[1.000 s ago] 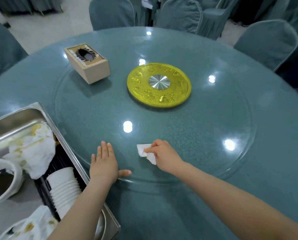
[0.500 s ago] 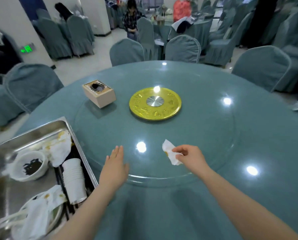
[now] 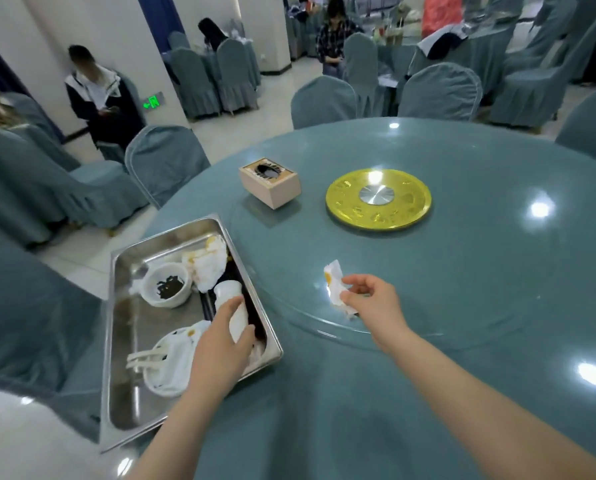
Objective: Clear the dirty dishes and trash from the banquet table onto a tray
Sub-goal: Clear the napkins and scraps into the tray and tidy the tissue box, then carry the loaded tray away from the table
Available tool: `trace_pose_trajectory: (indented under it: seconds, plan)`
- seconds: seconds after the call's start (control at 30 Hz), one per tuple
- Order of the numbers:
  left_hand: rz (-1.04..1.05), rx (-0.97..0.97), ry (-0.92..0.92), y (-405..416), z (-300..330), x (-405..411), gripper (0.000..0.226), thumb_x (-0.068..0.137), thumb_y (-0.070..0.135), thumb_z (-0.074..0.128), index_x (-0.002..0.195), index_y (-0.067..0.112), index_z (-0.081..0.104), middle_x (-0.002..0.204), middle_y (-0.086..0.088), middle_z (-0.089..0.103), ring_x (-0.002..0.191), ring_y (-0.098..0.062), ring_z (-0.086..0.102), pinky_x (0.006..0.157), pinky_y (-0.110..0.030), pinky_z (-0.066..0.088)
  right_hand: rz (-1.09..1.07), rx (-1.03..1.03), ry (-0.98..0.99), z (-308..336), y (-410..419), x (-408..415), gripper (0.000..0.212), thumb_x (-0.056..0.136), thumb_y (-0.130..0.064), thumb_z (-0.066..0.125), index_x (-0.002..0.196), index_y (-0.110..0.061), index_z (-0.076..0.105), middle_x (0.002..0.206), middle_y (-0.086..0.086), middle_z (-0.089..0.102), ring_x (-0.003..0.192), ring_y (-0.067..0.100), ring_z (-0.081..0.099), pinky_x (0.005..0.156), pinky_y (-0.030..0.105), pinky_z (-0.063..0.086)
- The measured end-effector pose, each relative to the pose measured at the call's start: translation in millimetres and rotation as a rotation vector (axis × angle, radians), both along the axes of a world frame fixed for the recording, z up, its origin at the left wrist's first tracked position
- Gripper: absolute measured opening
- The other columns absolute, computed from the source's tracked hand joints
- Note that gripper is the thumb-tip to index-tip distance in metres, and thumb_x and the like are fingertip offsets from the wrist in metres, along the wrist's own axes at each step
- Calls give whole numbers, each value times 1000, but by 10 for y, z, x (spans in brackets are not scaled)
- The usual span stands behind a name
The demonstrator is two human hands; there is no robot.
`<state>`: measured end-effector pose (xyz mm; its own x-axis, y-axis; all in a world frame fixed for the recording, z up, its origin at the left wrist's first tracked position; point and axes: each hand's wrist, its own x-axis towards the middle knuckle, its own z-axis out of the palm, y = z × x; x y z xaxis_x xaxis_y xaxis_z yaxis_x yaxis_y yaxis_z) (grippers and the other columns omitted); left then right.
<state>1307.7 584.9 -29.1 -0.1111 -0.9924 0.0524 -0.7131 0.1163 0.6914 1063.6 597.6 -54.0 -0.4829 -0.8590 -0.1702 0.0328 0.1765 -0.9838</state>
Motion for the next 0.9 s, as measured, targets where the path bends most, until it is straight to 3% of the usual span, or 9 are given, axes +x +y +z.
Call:
trace_pose_trajectory:
  seconds: [0.1, 0.23, 0.37, 0.5, 0.63, 0.73, 0.8, 0.87, 0.9]
  plan:
    - [73, 9, 60, 24, -57, 390, 46, 90, 15, 59, 134, 22, 47, 134, 9, 54, 124, -10, 48, 96, -24, 33, 62, 17, 3, -45, -124, 336, 23, 78, -2, 68, 80, -26, 68, 71, -6, 58, 60, 10, 54, 54, 18, 46]
    - [151, 38, 139, -41, -131, 891, 42, 90, 15, 59, 129, 25, 48, 126, 13, 55, 116, -3, 48, 95, -25, 34, 145, 44, 60, -72, -320, 795, 19, 75, -5, 71, 78, -24, 68, 77, -4, 64, 68, 10, 59, 66, 20, 46]
    - [220, 69, 199, -232, -272, 1416, 40, 89, 16, 61, 125, 29, 50, 122, 16, 58, 116, -5, 53, 94, -28, 39, 228, 37, 65, -131, -581, 1360, 20, 74, -6, 72, 74, -25, 68, 72, -8, 65, 63, 3, 58, 60, 14, 45]
    - [253, 130, 265, -508, -472, 1800, 38, 89, 13, 61, 122, 28, 50, 122, 13, 58, 116, -5, 52, 98, -32, 41, 498, 78, 22, -265, -867, 1926, 18, 81, -12, 70, 92, -27, 68, 97, -7, 69, 86, 6, 65, 75, 22, 55]
    - [253, 186, 230, -695, -683, 2122, 41, 89, 21, 62, 128, 26, 50, 122, 16, 56, 112, -6, 53, 94, -31, 43, 602, 156, 394, -493, -1102, 2171, 29, 83, -28, 66, 112, -32, 66, 116, -10, 63, 105, 6, 58, 89, 20, 41]
    - [270, 233, 164, -749, -850, 2365, 41, 85, 19, 65, 123, 28, 51, 118, 11, 58, 108, -13, 58, 81, -26, 44, 548, 153, 914, -744, -1144, 2097, 49, 87, -30, 59, 136, -26, 49, 149, 3, 37, 136, 20, 32, 110, 28, 26]
    - [269, 326, 32, -736, -1008, 2504, 58, 83, 12, 65, 137, 22, 44, 140, -5, 43, 131, -23, 42, 95, -32, 39, 549, 257, 1136, -920, -1060, 1963, 63, 93, -42, 49, 148, -26, 25, 159, 4, 11, 146, 25, 6, 118, 38, 14]
    - [278, 447, -10, -658, -1123, 2565, 78, 83, 6, 60, 149, 28, 26, 155, -14, 22, 143, -28, 25, 110, -42, 32, 578, 359, 1154, -1049, -967, 1811, 71, 94, -54, 40, 152, -26, 9, 161, 5, 1, 147, 26, -1, 119, 41, 11]
    - [262, 481, 12, -597, -1165, 2570, 84, 82, 4, 56, 151, 34, 18, 154, -15, 25, 140, -29, 30, 111, -44, 33, 597, 392, 1117, -1084, -923, 1758, 74, 94, -56, 39, 153, -27, 5, 161, 6, 0, 147, 26, 1, 118, 41, 14]
